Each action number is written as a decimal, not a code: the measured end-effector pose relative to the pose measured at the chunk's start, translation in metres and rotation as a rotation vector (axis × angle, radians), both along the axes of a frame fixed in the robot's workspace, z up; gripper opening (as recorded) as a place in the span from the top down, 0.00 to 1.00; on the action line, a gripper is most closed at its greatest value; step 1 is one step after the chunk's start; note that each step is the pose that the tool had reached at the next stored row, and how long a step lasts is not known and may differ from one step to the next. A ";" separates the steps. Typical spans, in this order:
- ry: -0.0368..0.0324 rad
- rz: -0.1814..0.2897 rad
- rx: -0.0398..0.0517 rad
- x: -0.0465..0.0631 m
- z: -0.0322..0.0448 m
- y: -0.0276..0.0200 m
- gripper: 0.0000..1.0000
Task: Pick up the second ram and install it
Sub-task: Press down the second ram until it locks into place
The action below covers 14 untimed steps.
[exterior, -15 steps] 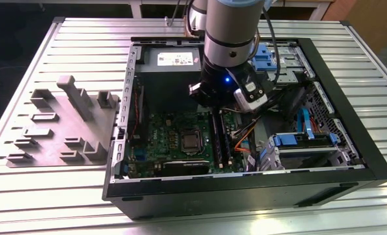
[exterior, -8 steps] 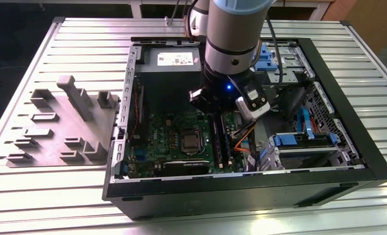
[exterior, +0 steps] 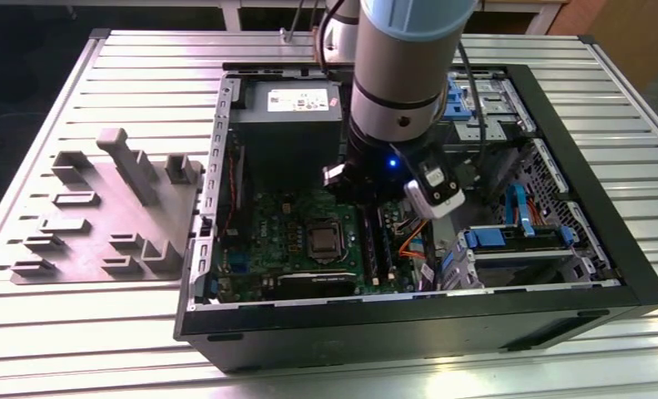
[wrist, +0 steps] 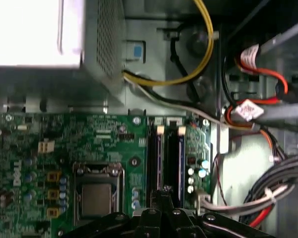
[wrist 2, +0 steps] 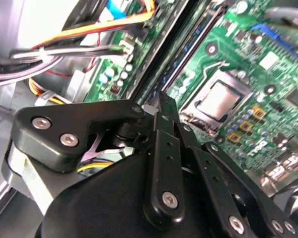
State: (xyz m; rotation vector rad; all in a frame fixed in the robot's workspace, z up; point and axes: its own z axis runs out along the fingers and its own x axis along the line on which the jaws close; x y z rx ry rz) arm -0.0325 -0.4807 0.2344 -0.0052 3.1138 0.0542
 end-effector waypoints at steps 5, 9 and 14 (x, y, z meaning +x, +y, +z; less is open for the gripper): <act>0.0000 0.000 -0.0001 0.000 0.0000 -0.0132 0.90; -0.0001 0.000 0.0001 0.000 -0.0001 -0.0211 0.90; 0.0000 0.000 0.0000 0.000 0.0000 -0.0271 0.90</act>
